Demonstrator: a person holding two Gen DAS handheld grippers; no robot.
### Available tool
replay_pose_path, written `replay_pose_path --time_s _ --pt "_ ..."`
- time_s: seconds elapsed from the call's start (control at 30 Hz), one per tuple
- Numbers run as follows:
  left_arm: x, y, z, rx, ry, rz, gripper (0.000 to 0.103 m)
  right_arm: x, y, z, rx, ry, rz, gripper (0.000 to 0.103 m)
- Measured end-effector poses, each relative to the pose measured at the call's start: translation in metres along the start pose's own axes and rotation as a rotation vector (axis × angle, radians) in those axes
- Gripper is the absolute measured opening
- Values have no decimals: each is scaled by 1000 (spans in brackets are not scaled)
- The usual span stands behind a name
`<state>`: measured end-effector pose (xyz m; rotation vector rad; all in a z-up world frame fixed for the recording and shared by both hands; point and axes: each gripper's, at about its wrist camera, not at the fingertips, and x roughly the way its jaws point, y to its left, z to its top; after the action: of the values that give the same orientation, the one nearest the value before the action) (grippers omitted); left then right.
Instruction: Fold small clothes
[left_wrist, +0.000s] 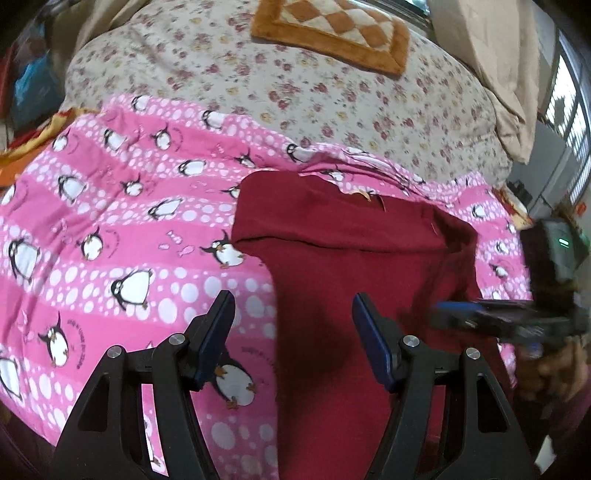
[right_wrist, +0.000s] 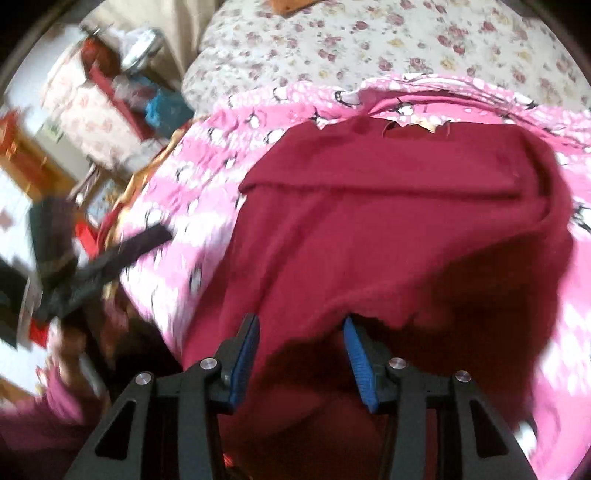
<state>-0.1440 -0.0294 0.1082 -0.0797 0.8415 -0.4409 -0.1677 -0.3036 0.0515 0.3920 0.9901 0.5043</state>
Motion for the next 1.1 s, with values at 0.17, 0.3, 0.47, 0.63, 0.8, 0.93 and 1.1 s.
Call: replay_pose_path --time_s 0.17,0.3,0.47,0.63,0.8,0.93,1.1 --pt "-5 7 -4 -36 23 -29 66 45 7 32 5 17 -16 46" --pt "-4 7 -13 -51 60 -59 66 42 8 31 17 15 9 47" --pt "1 0 -31 -100 134 -153 66 5 7 10 -29 -36 -31 50" --pt "1 -15 -53 -124 196 -186 66 -30 -11 -23 -33 -78 -84 50" --pt "-6 -22 -73 -151 235 -181 66 -45 -36 -48 42 -67 -88 50" --pt "3 -33 -77 -134 249 -169 66 -50 -46 -57 79 -74 -67 50" --pt "21 -37 -68 -196 239 -235 66 -52 -48 -61 93 -96 -43 50"
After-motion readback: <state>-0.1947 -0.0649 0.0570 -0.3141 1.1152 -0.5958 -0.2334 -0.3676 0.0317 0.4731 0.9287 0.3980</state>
